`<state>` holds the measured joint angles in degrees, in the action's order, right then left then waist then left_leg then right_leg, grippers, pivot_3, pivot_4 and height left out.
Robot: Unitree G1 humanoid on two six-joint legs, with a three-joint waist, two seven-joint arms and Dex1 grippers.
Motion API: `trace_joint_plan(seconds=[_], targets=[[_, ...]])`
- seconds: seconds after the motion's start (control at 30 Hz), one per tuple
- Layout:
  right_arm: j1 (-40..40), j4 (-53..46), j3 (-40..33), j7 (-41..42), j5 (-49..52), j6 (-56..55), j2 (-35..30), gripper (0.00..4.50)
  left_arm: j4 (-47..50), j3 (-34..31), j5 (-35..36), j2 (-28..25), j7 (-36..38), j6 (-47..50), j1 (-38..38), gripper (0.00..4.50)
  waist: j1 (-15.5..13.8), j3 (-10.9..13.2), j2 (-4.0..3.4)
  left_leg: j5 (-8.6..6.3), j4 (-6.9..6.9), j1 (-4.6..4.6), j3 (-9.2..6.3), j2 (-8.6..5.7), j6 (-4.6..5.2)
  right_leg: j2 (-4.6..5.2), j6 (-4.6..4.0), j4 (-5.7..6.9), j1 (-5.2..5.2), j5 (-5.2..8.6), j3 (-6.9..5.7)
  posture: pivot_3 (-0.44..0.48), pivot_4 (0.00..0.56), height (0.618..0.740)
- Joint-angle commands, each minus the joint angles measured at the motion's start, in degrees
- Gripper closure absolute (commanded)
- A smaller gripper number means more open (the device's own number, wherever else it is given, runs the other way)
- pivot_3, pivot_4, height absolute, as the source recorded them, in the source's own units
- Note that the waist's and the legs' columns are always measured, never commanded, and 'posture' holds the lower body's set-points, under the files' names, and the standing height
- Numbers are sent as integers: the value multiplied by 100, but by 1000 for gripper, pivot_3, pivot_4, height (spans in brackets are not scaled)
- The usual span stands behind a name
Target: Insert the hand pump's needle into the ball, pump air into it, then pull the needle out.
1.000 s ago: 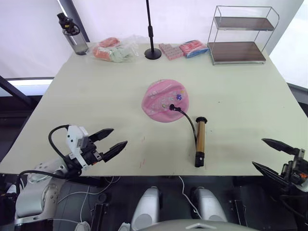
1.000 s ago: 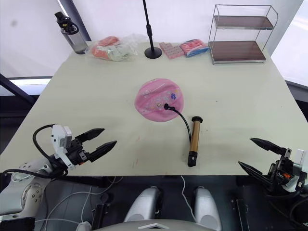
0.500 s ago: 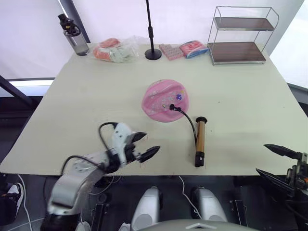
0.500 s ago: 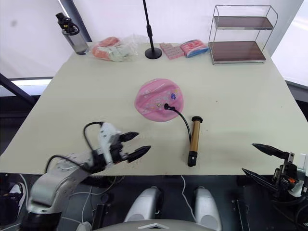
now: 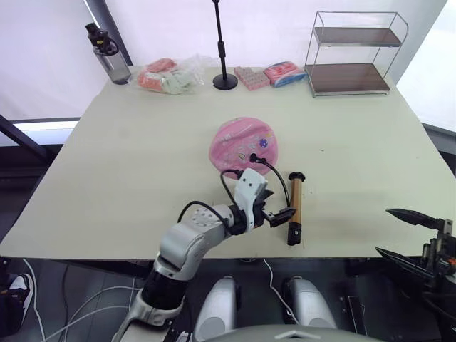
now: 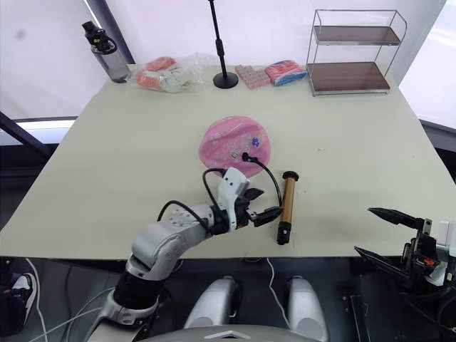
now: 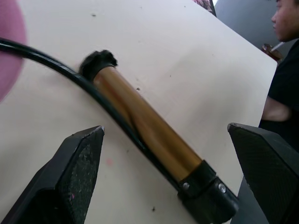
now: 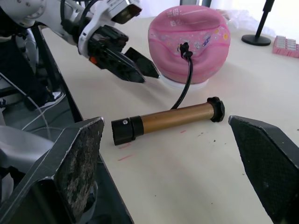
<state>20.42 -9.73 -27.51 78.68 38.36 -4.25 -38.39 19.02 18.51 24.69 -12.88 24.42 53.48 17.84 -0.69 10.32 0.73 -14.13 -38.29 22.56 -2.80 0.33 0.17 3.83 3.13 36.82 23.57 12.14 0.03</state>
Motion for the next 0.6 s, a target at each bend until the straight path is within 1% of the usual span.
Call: trace_joint_plan(seconds=[0.03,0.2,0.37,0.5,0.6], targets=[[5,-208,-5,-100,-58,-5,-81,0,-149,192,-140,182,-82,51,191,8,1,0,0,0,0,-1,0,0,0,0,0,1,0,0,0,0,150,731],[-29,-267,47,-180,-72,21,-55,0,-606,355,-392,546,-355,244,483,8,-7,0,1,0,-4,3,-1,-2,0,0,0,1,0,0,0,0,150,731],[-39,-305,88,-259,-104,2,-4,0,-992,398,-643,1061,-840,670,696,8,-5,1,2,0,-4,6,-3,-3,0,1,2,-2,0,-1,0,0,150,731],[-29,-352,158,-338,-125,-27,31,0,-1191,533,-820,1247,-987,790,854,8,-2,0,0,0,-4,5,-4,-3,0,0,1,0,0,-1,0,0,150,731],[-32,-361,174,-376,-130,-47,52,0,-1287,624,-945,1270,-1036,917,932,8,-1,0,0,0,-4,6,-3,-3,0,0,1,0,1,0,0,0,150,731]])
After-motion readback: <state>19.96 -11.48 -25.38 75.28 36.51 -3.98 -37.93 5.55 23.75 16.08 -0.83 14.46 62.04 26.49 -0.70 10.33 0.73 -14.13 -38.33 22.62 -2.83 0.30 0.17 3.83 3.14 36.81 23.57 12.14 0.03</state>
